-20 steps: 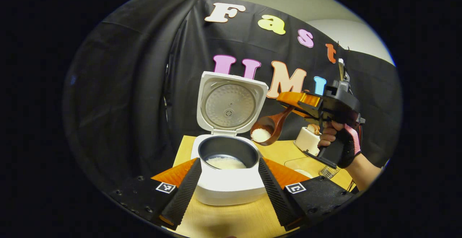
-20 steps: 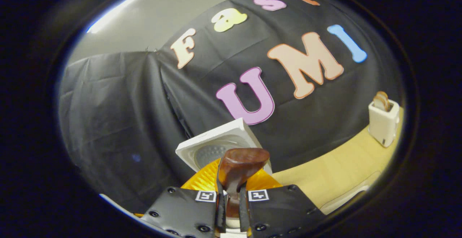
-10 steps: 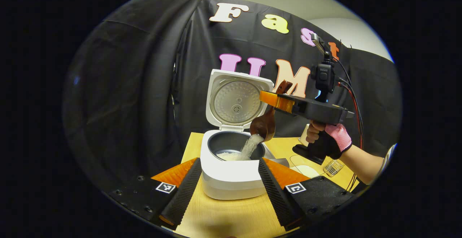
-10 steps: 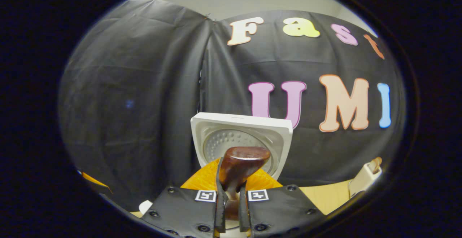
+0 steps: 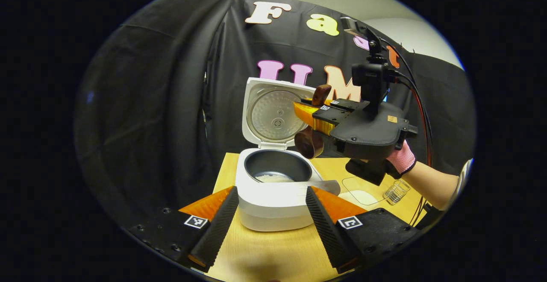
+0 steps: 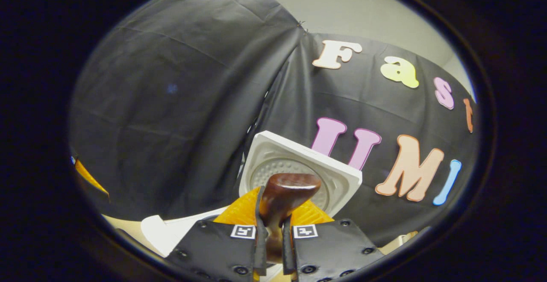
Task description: Close the left gripper, press the button to open the rice cooker; take a wooden spoon from the chopstick holder with the right hand, scoop a spoonful of rice and pour it into the rice cooker, then put the wooden spoon back into the chopstick holder.
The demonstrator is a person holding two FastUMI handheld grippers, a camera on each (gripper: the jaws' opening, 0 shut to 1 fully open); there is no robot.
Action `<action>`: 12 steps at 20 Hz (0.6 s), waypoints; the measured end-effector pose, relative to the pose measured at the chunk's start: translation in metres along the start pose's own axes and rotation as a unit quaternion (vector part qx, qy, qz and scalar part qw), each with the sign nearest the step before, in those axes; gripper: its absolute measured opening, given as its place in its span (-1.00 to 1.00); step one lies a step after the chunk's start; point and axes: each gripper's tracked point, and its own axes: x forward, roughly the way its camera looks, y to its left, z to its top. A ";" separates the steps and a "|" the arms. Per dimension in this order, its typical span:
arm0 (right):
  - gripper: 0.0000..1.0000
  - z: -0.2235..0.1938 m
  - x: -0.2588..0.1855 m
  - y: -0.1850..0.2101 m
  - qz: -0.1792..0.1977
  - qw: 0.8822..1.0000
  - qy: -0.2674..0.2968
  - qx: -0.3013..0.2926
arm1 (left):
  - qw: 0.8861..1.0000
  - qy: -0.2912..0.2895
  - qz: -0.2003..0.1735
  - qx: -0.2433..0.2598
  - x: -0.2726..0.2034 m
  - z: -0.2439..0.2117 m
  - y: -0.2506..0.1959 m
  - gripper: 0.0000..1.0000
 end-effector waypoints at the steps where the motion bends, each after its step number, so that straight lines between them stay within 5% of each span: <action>1: -0.67 -0.004 0.000 -0.002 0.005 1.000 0.004 0.019 | 1.000 -0.002 0.001 -0.002 -0.001 0.001 -0.001 0.88; 5: -0.65 -0.005 -0.001 -0.013 0.026 0.986 0.021 0.166 | 1.000 -0.011 0.002 -0.004 -0.005 0.006 -0.008 0.87; 9: -0.65 -0.012 -0.010 -0.043 0.030 0.943 0.035 0.329 | 1.000 -0.015 -0.003 0.004 -0.004 0.010 -0.018 0.87; 12: -0.67 -0.020 -0.023 -0.081 0.004 0.921 0.032 0.389 | 1.000 -0.014 -0.009 0.007 -0.003 0.011 -0.029 0.87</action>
